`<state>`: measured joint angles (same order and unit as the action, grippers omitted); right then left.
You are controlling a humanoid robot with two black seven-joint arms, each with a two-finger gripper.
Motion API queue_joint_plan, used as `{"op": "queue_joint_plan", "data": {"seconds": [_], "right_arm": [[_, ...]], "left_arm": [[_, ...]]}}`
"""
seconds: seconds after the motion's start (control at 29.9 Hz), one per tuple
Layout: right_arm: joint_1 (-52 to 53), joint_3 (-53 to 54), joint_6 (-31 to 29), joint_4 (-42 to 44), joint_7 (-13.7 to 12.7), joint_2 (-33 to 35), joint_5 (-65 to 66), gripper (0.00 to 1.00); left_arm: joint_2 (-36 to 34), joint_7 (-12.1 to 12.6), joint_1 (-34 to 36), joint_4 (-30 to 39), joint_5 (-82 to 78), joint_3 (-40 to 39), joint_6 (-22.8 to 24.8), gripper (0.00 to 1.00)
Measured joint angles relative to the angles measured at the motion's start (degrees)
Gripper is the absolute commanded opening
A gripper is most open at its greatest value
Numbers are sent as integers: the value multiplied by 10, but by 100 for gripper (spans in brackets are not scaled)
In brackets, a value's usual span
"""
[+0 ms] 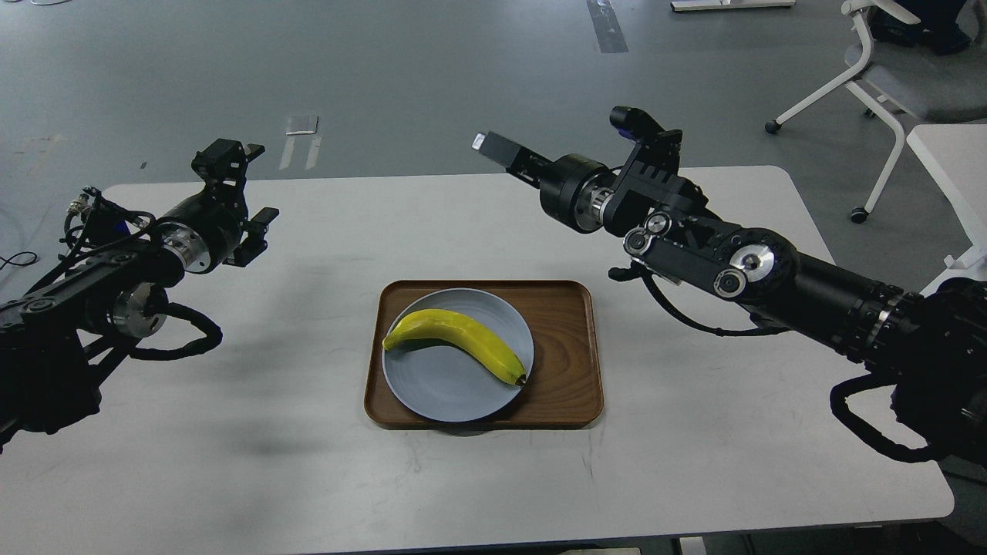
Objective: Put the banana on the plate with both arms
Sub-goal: 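Lower the banana onto the plate, open and lift the right gripper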
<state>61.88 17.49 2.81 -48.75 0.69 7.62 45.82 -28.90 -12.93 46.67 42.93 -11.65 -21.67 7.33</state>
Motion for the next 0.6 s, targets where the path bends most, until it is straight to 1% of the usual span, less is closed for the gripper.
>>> {"op": "queue_joint_plan", "data": {"seconds": [0.13, 0.2, 0.27, 0.4, 0.6], "right_arm": [[-7, 63, -7, 18, -1, 3, -177, 100], [-16, 89, -14, 25, -2, 9, -221, 100], [-36, 129, -39, 27, -9, 15, -245, 100], [-85, 223, -117, 29, -37, 19, -274, 100], [-103, 251, -134, 34, -42, 29, -278, 100]], "left_arm": [[3, -1, -1, 2, 12, -34, 35, 98], [3, -1, -6, 3, 21, -43, 55, 98], [3, -1, -13, 3, 31, -51, 78, 98], [-2, -2, -30, 12, 51, -71, 127, 98], [-5, -2, -50, 17, 55, -120, 161, 98]]}}
